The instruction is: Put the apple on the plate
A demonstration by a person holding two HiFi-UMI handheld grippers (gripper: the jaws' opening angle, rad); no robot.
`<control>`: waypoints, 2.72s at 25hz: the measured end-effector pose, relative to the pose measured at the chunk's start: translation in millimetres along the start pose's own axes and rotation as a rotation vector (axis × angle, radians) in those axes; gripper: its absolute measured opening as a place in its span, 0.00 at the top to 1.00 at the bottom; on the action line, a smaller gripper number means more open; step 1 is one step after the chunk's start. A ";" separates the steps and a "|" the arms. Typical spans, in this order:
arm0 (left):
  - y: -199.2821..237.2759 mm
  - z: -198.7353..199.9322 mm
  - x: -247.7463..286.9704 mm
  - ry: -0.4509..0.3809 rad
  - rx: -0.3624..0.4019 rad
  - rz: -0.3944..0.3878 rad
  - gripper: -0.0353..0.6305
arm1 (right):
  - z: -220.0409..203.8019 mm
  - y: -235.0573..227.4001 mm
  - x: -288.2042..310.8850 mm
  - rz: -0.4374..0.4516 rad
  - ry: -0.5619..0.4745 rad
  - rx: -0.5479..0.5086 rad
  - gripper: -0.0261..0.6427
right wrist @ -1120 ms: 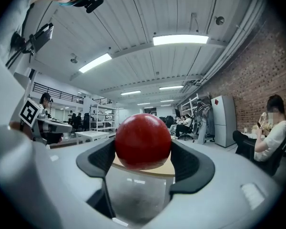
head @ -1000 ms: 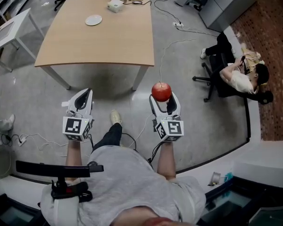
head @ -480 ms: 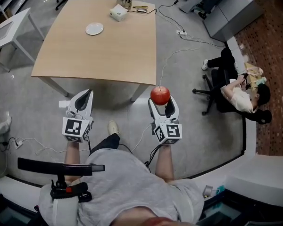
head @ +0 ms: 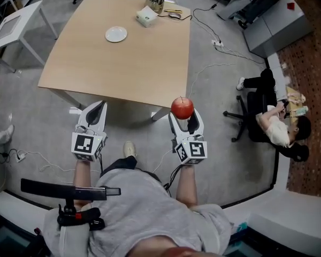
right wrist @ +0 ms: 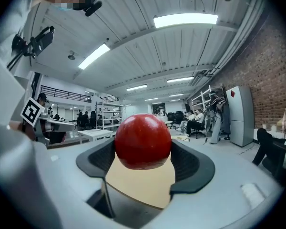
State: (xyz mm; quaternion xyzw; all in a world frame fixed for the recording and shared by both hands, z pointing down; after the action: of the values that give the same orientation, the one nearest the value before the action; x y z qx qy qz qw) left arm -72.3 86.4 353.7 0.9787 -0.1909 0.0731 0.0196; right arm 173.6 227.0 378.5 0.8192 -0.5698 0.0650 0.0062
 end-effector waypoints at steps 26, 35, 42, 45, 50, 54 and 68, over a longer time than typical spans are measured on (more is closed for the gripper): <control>117.4 -11.4 -6.9 -0.017 -0.037 0.241 0.92 | 14.4 88.5 156.0 0.253 0.000 -0.037 0.41; 155.8 -31.4 10.0 -0.001 -0.052 0.314 0.92 | -1.4 109.9 220.1 0.348 0.007 -0.049 0.41; 184.7 -62.1 46.8 0.009 -0.077 0.313 0.92 | -32.5 125.9 277.9 0.404 0.023 -0.059 0.41; 196.7 -72.1 59.3 0.014 -0.086 0.314 0.92 | -42.9 133.8 296.4 0.423 0.025 -0.061 0.41; 214.7 -82.7 79.2 0.025 -0.101 0.323 0.92 | -62.4 141.6 324.4 0.451 0.029 -0.071 0.41; 228.8 -96.6 94.1 0.026 -0.106 0.318 0.92 | -75.5 148.6 344.8 0.458 0.032 -0.071 0.41; 278.8 -124.6 158.2 0.007 -0.092 0.298 0.92 | -126.1 157.2 427.2 0.483 0.045 -0.070 0.41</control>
State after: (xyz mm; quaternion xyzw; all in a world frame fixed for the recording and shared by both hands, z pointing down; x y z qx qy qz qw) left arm -49.2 -222.3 503.6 0.9373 -0.3371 0.0696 0.0538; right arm 160.4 -216.0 542.0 0.6569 -0.7507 0.0629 0.0314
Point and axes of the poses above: the fingertips, and each gripper's own axes: x forward along the fingers, y to its left, z out of its top, the point moved 1 cm from there along -x, backward along the fingers, and after that the axes turned 12 degrees about -z, right-handed, at the moved point
